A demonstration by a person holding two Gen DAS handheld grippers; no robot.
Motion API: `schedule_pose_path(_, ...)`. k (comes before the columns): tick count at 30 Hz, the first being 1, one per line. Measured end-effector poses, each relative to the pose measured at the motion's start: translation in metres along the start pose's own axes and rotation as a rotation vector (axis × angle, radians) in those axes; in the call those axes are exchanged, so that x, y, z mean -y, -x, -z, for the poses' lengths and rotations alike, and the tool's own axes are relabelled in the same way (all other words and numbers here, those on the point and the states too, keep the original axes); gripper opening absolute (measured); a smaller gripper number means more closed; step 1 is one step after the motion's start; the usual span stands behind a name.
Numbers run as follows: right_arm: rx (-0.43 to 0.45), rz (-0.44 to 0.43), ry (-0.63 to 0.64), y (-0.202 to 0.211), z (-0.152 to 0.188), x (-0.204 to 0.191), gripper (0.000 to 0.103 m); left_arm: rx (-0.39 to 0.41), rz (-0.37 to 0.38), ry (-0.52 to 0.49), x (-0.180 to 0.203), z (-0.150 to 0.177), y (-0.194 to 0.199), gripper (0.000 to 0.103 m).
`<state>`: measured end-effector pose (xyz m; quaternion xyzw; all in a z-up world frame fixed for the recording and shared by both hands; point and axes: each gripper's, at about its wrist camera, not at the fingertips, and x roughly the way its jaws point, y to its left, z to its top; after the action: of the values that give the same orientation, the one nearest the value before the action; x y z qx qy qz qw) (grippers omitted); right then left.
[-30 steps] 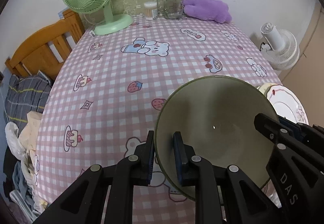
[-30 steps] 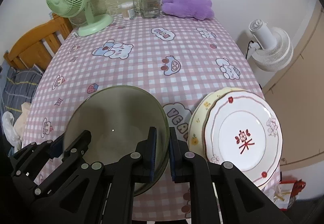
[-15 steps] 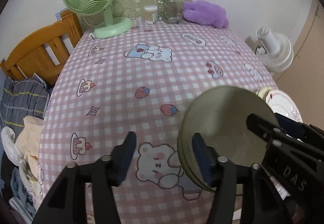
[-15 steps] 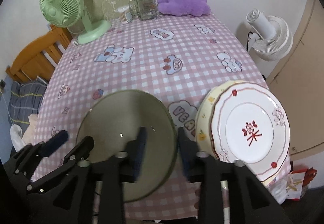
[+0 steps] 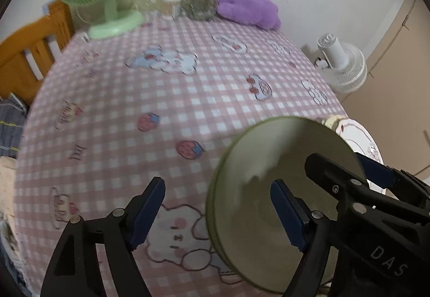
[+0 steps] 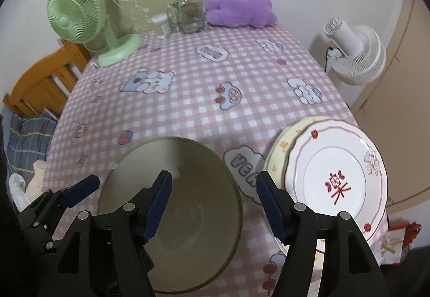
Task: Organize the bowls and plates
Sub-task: 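Lower the small bowl into the other green-rimmed bowls and open both grippers, then close both grippers on the rim of the nested bowls and lift them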
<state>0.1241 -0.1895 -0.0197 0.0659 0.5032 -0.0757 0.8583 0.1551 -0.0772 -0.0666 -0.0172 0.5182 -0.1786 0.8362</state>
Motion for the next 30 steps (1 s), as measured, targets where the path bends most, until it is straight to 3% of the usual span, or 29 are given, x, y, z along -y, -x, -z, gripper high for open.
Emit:
schedule_pose_path(7,-0.051,0.036,-0.026,-0.012,0.004,0.01,0.069,-0.045,0.04,0.02,0.001,0.004,-0.016,0.082)
schedule_pose_path(13,-0.091,0.0,-0.028,-0.022,0.005,0.013,0.069,-0.075,0.053,0.05,0.001,0.006,-0.024,0.072)
schedule_pose_path(30,-0.206,-0.281,0.043,-0.064,-0.012,0.031,0.068,-0.054,-0.111,0.167,0.015,0.009,-0.021,0.073)
